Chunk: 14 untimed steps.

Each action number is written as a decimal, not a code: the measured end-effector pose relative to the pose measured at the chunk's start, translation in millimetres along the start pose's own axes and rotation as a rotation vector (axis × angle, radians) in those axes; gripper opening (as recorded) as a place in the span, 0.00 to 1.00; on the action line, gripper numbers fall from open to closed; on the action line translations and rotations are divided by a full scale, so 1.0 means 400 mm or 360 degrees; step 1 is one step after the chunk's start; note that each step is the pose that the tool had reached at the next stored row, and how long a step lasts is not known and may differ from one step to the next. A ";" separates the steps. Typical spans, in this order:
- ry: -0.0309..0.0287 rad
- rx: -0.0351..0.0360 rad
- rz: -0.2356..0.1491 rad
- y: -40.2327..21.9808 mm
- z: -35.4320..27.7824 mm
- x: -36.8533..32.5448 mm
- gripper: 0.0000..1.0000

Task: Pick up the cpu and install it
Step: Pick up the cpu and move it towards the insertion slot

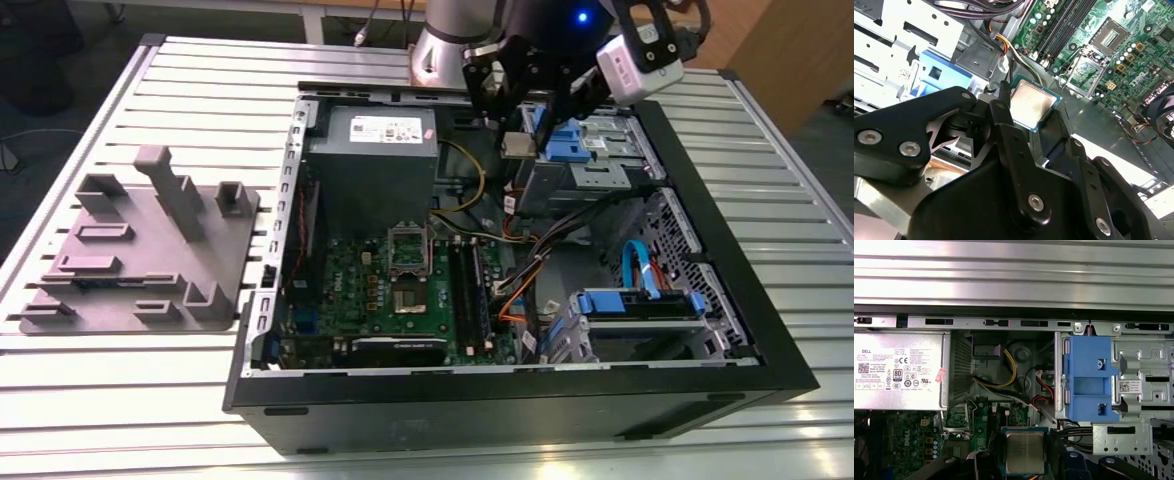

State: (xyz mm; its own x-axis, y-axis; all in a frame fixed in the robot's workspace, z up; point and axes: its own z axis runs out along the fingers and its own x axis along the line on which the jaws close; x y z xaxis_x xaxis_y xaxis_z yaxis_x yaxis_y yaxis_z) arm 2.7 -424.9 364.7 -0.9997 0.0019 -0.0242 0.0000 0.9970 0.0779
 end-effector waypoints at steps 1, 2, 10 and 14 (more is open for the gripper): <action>0.00000 0.0000 0.0000 0.000 0.000 0.004 0.47; 0.00000 0.0000 0.0000 0.000 0.000 0.008 0.47; -0.00001 0.0000 0.0000 0.000 0.000 0.012 0.47; -0.00004 0.0000 0.0000 0.000 0.000 0.015 0.47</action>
State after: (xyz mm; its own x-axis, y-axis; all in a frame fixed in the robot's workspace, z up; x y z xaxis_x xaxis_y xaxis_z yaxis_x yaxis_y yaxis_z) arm -3.5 -424.8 364.7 -0.9997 0.0019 -0.0244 0.0000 0.9970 0.0779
